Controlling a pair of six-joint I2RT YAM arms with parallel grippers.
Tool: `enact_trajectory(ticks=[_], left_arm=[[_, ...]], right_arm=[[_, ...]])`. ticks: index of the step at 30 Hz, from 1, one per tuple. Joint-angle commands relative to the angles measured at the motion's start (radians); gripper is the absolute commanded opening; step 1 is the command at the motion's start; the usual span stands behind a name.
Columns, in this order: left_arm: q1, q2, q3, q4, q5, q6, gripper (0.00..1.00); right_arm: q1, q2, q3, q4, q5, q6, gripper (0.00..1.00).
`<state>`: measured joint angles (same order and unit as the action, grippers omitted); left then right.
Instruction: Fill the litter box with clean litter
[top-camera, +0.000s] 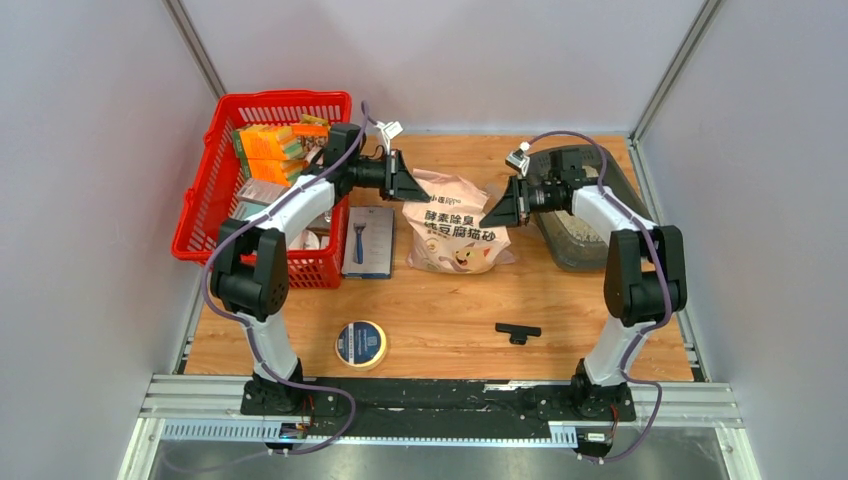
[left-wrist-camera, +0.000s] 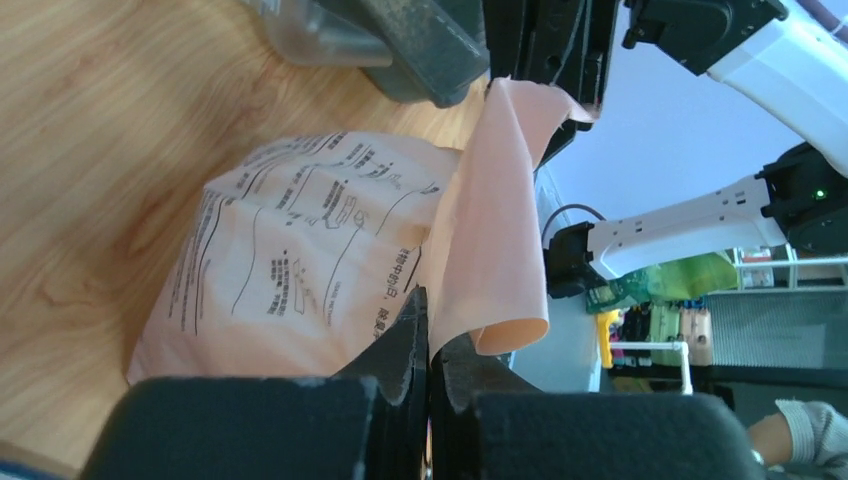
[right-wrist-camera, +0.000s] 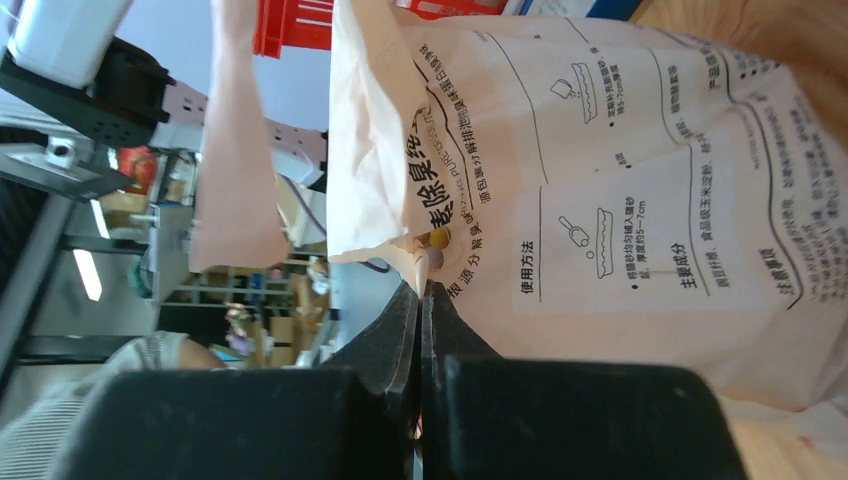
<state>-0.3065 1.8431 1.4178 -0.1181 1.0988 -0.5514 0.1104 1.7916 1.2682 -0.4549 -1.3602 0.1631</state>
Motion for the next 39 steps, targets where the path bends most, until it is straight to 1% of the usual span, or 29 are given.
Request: enact_trajectory(ticks=[1, 2, 5, 6, 7, 10, 11, 12, 13, 15, 16, 17, 19, 20, 21, 23, 26, 27, 28, 29, 30, 31, 32, 34, 35, 36, 37, 38, 39], left_arm=[[0.013, -0.05, -0.005, -0.28, -0.101, 0.083, 0.0], [0.018, -0.056, -0.006, -0.307, -0.109, 0.096, 0.0], [0.02, -0.067, -0.005, -0.377, -0.145, 0.126, 0.0], [0.02, -0.07, 0.001, -0.423, -0.161, 0.146, 0.0], [0.02, -0.073, 0.003, -0.446, -0.193, 0.154, 0.0], [0.021, -0.067, 0.007, -0.506, -0.244, 0.168, 0.0], [0.02, -0.058, 0.009, -0.511, -0.244, 0.168, 0.0], [0.02, -0.055, 0.009, -0.512, -0.24, 0.168, 0.0], [0.02, -0.053, 0.009, -0.514, -0.238, 0.168, 0.0], [0.02, -0.054, 0.013, -0.503, -0.237, 0.173, 0.0], [0.021, -0.061, 0.016, -0.486, -0.228, 0.169, 0.07], [0.023, -0.08, 0.018, -0.47, -0.232, 0.172, 0.28], [0.026, -0.105, 0.036, -0.437, -0.226, 0.191, 0.38], [0.027, -0.128, 0.055, -0.442, -0.232, 0.249, 0.43], [0.029, -0.142, 0.105, -0.489, -0.249, 0.292, 0.45], [0.029, -0.197, 0.142, -0.506, -0.296, 0.403, 0.5], [0.027, -0.281, 0.139, -0.482, -0.388, 0.531, 0.57], [0.027, -0.298, 0.133, -0.439, -0.411, 0.55, 0.57], [0.026, -0.315, 0.121, -0.407, -0.403, 0.595, 0.57], [0.02, -0.344, 0.09, -0.369, -0.383, 0.675, 0.59], [0.014, -0.355, 0.08, -0.32, -0.349, 0.73, 0.59], [0.001, -0.364, 0.075, -0.313, -0.29, 0.792, 0.61], [-0.031, -0.361, 0.084, -0.325, -0.269, 0.946, 0.62], [-0.072, -0.322, 0.124, -0.477, -0.22, 1.133, 0.62], [-0.11, -0.3, 0.171, -0.536, -0.211, 1.292, 0.63], [-0.127, -0.274, 0.197, -0.634, -0.206, 1.35, 0.63], [-0.143, -0.225, 0.219, -0.672, -0.205, 1.393, 0.63], [-0.167, -0.197, 0.263, -0.705, -0.198, 1.47, 0.63], [-0.181, -0.174, 0.282, -0.771, -0.197, 1.51, 0.63]], right_arm=[[-0.011, 0.017, 0.072, -0.196, -0.135, 0.067, 0.0], [-0.012, 0.025, 0.072, -0.195, -0.142, 0.094, 0.0], [-0.011, 0.055, 0.069, -0.139, -0.142, 0.246, 0.0], [-0.011, 0.07, 0.059, -0.093, -0.139, 0.328, 0.0], [-0.011, 0.081, 0.054, -0.078, -0.136, 0.375, 0.0], [-0.012, 0.11, 0.043, -0.042, -0.163, 0.473, 0.0], [-0.012, 0.118, 0.052, -0.057, -0.177, 0.466, 0.0], [-0.011, 0.126, 0.068, -0.127, -0.181, 0.446, 0.0], [-0.011, 0.144, 0.1, -0.155, -0.185, 0.426, 0.0], [-0.011, 0.152, 0.121, -0.165, -0.18, 0.428, 0.0], [-0.009, 0.167, 0.14, -0.171, -0.178, 0.429, 0.0], [-0.008, 0.173, 0.146, -0.174, -0.181, 0.443, 0.0], [-0.006, 0.184, 0.149, -0.169, -0.175, 0.455, 0.0], [-0.005, 0.186, 0.142, -0.162, -0.172, 0.467, 0.0], [-0.005, 0.186, 0.142, -0.16, -0.172, 0.47, 0.0], [-0.005, 0.189, 0.145, -0.171, -0.178, 0.469, 0.0], [-0.005, 0.189, 0.152, -0.177, -0.172, 0.467, 0.0], [-0.003, 0.192, 0.16, -0.177, -0.166, 0.466, 0.0], [0.0, 0.193, 0.163, -0.177, -0.163, 0.467, 0.0], [0.002, 0.196, 0.168, -0.179, -0.157, 0.469, 0.0], [0.003, 0.201, 0.174, -0.179, -0.152, 0.472, 0.0], [0.006, 0.203, 0.177, -0.179, -0.148, 0.472, 0.0], [0.008, 0.203, 0.178, -0.177, -0.137, 0.474, 0.0], [0.011, 0.207, 0.18, -0.176, -0.134, 0.48, 0.0], [0.011, 0.209, 0.18, -0.173, -0.135, 0.483, 0.0], [0.011, 0.209, 0.18, -0.165, -0.135, 0.484, 0.0], [0.012, 0.21, 0.178, -0.162, -0.135, 0.493, 0.0], [0.012, 0.209, 0.18, -0.157, -0.135, 0.496, 0.0], [0.012, 0.21, 0.178, -0.154, -0.137, 0.497, 0.0]])
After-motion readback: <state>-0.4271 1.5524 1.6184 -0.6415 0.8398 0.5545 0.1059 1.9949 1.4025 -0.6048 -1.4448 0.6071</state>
